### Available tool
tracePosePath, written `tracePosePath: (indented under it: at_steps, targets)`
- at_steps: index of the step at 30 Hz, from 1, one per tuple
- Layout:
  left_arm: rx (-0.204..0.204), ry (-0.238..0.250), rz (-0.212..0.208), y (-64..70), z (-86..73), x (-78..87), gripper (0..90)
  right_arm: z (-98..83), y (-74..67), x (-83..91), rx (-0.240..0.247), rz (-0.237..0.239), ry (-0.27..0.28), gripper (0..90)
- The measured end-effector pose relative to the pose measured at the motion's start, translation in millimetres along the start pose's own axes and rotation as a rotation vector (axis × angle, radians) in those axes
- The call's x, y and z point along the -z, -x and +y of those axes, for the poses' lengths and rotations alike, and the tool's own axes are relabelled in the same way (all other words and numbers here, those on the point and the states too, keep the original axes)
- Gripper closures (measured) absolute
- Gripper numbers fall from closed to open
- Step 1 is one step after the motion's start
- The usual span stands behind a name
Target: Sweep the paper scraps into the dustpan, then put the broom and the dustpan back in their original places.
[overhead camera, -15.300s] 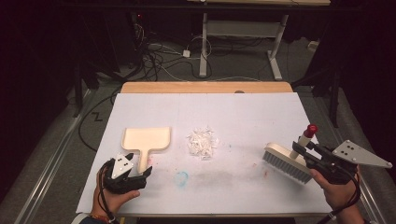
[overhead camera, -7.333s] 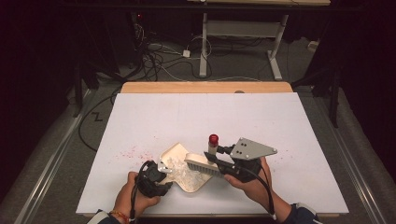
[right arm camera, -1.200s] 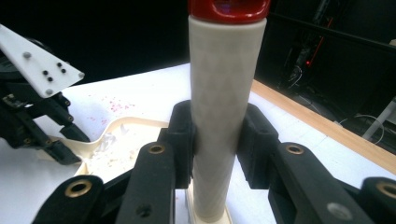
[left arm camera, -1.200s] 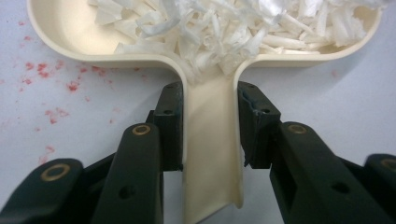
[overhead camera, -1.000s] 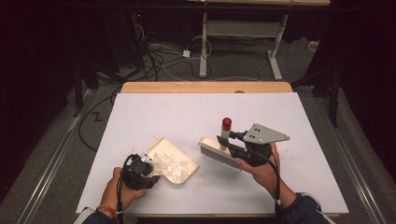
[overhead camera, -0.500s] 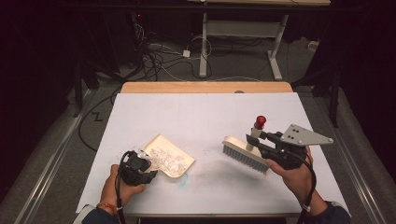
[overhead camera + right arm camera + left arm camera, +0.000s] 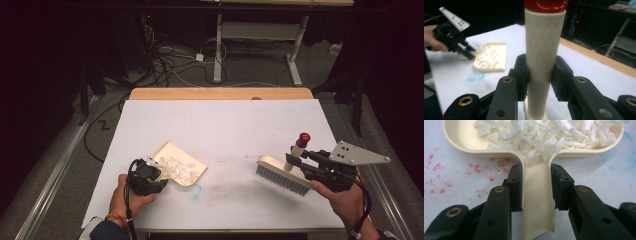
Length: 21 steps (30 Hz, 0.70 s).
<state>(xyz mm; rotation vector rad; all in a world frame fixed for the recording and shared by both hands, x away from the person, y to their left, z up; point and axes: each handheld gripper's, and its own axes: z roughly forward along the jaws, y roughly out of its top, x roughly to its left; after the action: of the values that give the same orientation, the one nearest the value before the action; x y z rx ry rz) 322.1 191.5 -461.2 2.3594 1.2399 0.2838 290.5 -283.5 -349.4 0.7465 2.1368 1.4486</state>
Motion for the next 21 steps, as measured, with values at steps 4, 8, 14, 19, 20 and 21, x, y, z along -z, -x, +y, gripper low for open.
tracePosePath:
  at_steps: [4, 8, 14, 19, 20, 21]
  targets:
    - [0.023, 0.011, 0.001, -4.7, 1.6, -0.1, 63.6, -1.8, 1.3, 7.5, 0.001, 0.025, -0.016, 69.7]
    - [0.060, 0.033, 0.021, -13.3, 4.2, 1.3, 63.6, -3.1, 0.9, 11.4, -0.006, 0.043, -0.026, 69.6]
    - [0.131, 0.048, 0.066, -28.3, 4.8, -2.5, 63.6, -4.8, -2.0, 14.9, 0.003, 0.071, -0.054, 69.6]
    - [0.200, 0.067, 0.101, -39.9, 5.5, -7.0, 63.6, -5.2, -1.2, 12.2, -0.002, 0.092, -0.089, 69.6]
    - [0.210, 0.071, 0.108, -40.9, 6.1, -8.5, 63.6, -5.1, -1.3, 11.6, 0.001, 0.092, -0.100, 69.6]
    - [0.215, 0.073, 0.111, -41.4, 7.0, -10.1, 63.5, -5.0, -0.7, 11.4, 0.002, 0.093, -0.103, 69.6]
